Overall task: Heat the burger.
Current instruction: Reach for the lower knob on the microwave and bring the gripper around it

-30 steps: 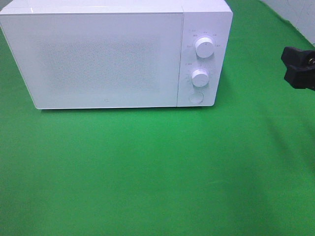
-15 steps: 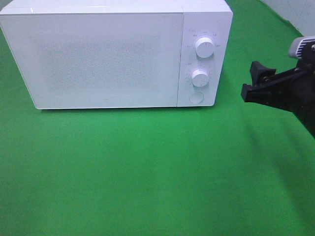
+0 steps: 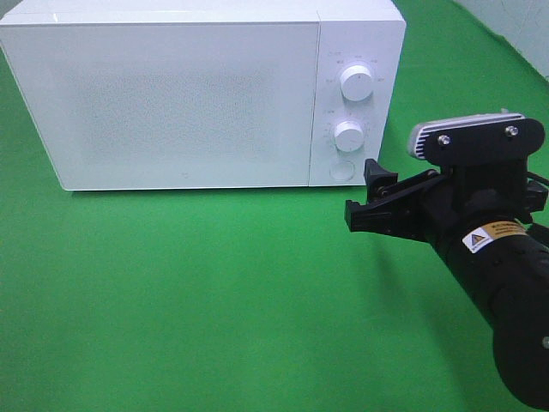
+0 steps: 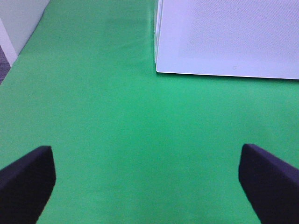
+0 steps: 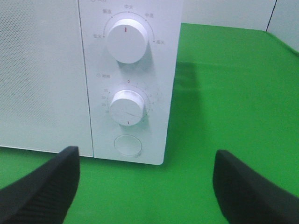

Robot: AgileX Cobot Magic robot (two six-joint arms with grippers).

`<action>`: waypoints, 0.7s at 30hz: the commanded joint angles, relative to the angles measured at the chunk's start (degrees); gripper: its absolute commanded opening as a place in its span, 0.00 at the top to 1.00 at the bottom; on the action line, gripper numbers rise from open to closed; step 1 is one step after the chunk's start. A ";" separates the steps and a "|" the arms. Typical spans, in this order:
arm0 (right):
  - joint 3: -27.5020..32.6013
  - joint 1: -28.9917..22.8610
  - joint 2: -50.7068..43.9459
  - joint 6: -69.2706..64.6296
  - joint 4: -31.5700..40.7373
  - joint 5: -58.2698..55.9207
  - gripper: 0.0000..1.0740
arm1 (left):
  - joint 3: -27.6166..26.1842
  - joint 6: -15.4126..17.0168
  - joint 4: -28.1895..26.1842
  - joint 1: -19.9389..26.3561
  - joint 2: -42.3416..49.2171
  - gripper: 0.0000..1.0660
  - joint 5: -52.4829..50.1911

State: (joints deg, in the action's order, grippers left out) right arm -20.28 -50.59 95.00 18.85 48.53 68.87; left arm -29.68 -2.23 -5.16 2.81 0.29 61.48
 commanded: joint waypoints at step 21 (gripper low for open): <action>-13.35 6.36 13.75 -1.15 -5.10 2.52 0.29 | 0.17 0.00 0.11 0.23 0.92 0.06 -0.23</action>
State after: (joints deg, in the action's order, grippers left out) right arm -31.91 -45.95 107.60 18.05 45.03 69.27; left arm -29.68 -2.23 -5.16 2.81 0.29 61.48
